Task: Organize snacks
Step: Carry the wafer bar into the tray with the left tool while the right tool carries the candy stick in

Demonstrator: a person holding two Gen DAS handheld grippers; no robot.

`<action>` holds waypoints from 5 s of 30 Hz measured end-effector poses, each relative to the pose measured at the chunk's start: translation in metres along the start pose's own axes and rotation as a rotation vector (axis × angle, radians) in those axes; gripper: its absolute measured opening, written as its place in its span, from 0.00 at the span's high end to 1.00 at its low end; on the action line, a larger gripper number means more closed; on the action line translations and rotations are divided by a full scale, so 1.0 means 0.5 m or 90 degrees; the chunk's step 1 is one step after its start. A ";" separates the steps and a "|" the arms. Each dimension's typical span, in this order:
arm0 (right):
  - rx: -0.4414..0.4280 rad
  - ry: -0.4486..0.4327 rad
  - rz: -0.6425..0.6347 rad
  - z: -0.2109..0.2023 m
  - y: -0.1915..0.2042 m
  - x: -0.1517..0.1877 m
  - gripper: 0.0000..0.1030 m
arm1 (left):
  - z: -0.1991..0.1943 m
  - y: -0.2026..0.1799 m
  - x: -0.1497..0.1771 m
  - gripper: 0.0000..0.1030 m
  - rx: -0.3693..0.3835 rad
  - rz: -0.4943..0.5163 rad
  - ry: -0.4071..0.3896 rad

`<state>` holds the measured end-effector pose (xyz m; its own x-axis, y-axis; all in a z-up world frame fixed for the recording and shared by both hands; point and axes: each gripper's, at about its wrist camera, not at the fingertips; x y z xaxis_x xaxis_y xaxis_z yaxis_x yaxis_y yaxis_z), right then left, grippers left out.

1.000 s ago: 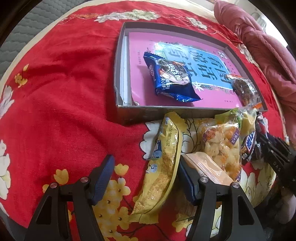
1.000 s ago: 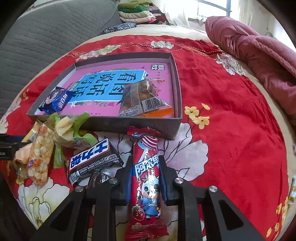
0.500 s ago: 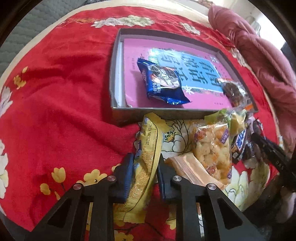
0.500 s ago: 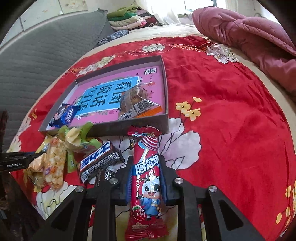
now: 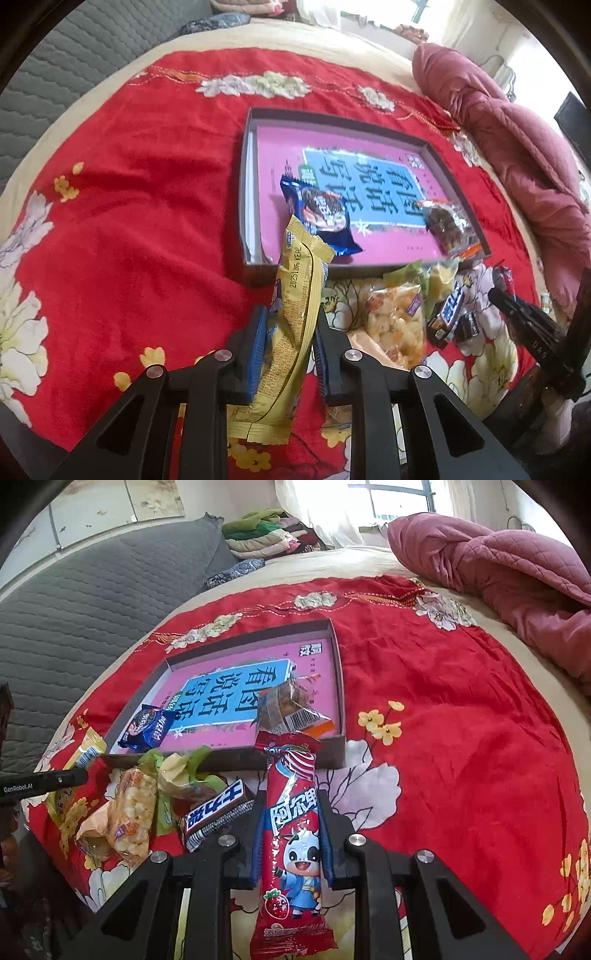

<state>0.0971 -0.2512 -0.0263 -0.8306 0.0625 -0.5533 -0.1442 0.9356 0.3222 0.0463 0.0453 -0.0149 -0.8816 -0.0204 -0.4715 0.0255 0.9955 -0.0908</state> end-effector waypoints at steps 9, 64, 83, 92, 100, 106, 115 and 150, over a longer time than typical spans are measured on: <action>-0.031 -0.012 0.002 -0.008 0.008 -0.009 0.76 | -0.021 -0.022 -0.024 0.76 0.000 0.017 -0.019; -0.125 -0.068 0.028 0.062 0.073 -0.159 0.76 | 0.079 -0.118 -0.213 0.76 0.018 0.022 -0.013; -0.127 -0.020 0.000 0.127 0.095 -0.157 0.76 | 0.163 -0.119 -0.228 0.76 0.026 0.012 0.026; -0.126 0.005 -0.006 0.159 0.098 -0.140 0.76 | 0.182 -0.121 -0.229 0.76 0.029 0.012 0.032; -0.118 0.014 0.007 0.171 0.086 -0.138 0.76 | 0.194 -0.124 -0.231 0.76 0.029 0.016 0.039; -0.118 0.018 0.011 0.175 0.084 -0.136 0.76 | 0.200 -0.127 -0.229 0.76 0.030 0.021 0.045; -0.118 0.019 0.008 0.174 0.086 -0.135 0.76 | 0.204 -0.124 -0.227 0.76 0.031 0.021 0.048; -0.128 -0.007 0.001 0.137 0.086 -0.149 0.63 | 0.121 -0.106 -0.213 0.58 0.031 0.021 0.021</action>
<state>0.1895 -0.1917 -0.0238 -0.8255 0.0689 -0.5602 -0.2481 0.8472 0.4698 0.1676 -0.0109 -0.0128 -0.8950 0.0169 -0.4457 0.0774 0.9900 -0.1179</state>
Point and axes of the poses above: each gripper's, at about its wrist camera, not at the fingertips, and z roughly the way its jaws point, y to its left, x to its underside, and after that the axes turned 14 degrees about z, right-handed
